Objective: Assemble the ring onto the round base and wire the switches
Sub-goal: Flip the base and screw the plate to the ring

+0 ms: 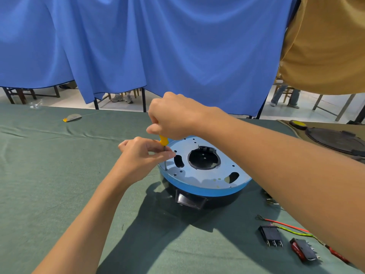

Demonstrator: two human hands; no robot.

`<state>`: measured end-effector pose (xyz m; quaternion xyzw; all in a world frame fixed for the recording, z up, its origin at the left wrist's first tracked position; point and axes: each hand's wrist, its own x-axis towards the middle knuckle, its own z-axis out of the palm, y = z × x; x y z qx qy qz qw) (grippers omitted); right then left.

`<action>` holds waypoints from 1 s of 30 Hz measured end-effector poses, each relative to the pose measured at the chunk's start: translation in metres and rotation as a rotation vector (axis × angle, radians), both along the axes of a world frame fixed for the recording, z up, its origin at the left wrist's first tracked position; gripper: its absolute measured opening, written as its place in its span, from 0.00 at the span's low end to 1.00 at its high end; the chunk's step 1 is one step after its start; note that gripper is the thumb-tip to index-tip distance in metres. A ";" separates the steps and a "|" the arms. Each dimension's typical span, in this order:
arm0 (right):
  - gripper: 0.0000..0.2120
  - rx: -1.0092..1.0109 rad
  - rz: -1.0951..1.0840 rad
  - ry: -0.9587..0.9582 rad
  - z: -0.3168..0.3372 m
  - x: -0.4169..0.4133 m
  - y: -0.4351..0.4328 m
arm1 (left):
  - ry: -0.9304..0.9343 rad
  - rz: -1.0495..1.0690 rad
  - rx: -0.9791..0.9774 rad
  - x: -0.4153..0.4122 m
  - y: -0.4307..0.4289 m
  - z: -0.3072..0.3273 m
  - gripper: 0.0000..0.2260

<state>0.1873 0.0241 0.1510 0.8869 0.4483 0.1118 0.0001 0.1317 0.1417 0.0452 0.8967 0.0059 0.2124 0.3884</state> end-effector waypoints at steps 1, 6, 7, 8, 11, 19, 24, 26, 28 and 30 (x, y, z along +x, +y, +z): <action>0.20 0.003 -0.019 -0.006 -0.002 0.000 -0.001 | -0.012 0.023 -0.008 0.000 0.000 0.000 0.07; 0.11 -0.021 0.081 0.101 0.000 0.003 -0.002 | 0.010 -0.031 -0.017 0.000 0.004 0.002 0.13; 0.10 -0.024 0.102 0.097 0.000 0.002 -0.002 | 0.031 -0.048 -0.008 0.000 0.004 0.003 0.12; 0.07 -0.019 0.112 0.083 0.000 0.002 -0.002 | 0.049 -0.061 0.010 0.000 0.005 0.003 0.10; 0.11 -0.017 0.051 -0.016 -0.003 -0.003 -0.003 | 0.045 -0.039 0.046 0.001 0.003 0.002 0.03; 0.08 -0.056 0.066 0.056 0.006 -0.004 -0.001 | 0.013 0.000 0.000 0.000 0.002 0.003 0.08; 0.20 -0.014 -0.011 -0.025 0.006 -0.007 -0.001 | 0.040 0.004 0.016 0.000 0.000 0.002 0.08; 0.22 -0.023 -0.042 -0.055 0.002 -0.008 -0.001 | 0.001 0.054 0.002 0.002 0.000 -0.001 0.09; 0.17 -0.008 -0.021 -0.004 0.000 -0.006 0.000 | -0.014 0.046 -0.006 0.003 0.000 -0.002 0.08; 0.08 -0.034 0.031 0.045 0.001 -0.004 0.003 | 0.002 0.005 -0.019 0.002 0.002 0.000 0.09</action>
